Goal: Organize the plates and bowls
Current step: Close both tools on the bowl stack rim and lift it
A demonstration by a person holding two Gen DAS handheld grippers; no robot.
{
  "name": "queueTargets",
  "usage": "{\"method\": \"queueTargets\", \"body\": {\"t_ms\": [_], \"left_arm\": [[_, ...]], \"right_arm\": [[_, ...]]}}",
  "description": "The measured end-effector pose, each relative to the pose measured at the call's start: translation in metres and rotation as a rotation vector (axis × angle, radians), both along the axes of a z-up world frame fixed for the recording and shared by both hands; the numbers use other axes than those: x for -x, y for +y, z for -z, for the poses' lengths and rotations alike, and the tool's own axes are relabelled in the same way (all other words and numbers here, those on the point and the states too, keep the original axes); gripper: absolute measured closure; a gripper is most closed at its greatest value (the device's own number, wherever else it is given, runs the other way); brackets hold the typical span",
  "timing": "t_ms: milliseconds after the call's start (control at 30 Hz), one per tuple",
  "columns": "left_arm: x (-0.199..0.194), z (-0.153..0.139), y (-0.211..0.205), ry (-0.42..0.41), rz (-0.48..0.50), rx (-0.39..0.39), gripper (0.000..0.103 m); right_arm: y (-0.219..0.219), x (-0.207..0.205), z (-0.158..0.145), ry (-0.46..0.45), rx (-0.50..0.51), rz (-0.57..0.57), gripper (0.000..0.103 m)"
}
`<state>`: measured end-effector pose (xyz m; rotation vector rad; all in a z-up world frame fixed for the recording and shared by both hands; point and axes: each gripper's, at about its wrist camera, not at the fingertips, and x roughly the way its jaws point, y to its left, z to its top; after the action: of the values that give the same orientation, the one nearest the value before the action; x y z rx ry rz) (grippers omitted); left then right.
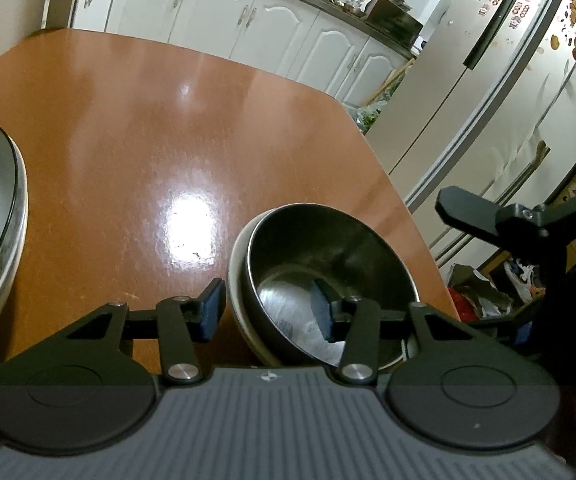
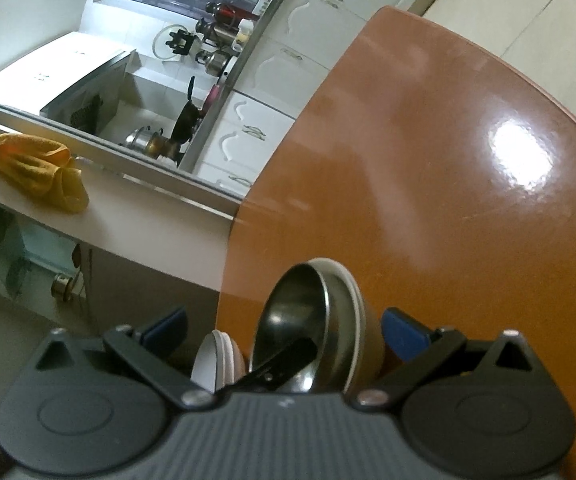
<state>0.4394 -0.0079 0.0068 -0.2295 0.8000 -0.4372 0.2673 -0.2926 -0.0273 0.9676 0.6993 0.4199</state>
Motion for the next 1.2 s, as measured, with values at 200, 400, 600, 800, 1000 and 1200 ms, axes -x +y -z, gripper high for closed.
{"method": "queueTargets", "body": {"t_ms": [200, 400, 600, 800, 1000, 1200], "left_arm": [[0.000, 0.000, -0.001, 0.019, 0.011, 0.021, 0.057], [0.005, -0.003, -0.001, 0.005, 0.009, 0.014, 0.058], [0.006, -0.005, -0.001, -0.010, 0.006, 0.004, 0.058], [0.007, -0.007, 0.001, -0.022, -0.017, 0.006, 0.058], [0.007, -0.009, 0.006, -0.040, -0.035, 0.014, 0.058], [0.008, -0.012, 0.010, -0.078, -0.045, 0.014, 0.059]], "right_arm": [[0.004, 0.002, -0.001, -0.003, 0.005, -0.007, 0.000], [0.006, 0.002, -0.003, 0.001, 0.018, -0.007, 0.000], [0.010, 0.001, -0.007, 0.000, 0.027, -0.009, 0.000], [0.015, 0.000, -0.012, -0.004, 0.038, -0.017, 0.000], [0.018, 0.000, -0.014, -0.009, 0.041, -0.031, 0.000], [0.023, 0.002, -0.020, -0.037, 0.058, -0.048, 0.000]]}}
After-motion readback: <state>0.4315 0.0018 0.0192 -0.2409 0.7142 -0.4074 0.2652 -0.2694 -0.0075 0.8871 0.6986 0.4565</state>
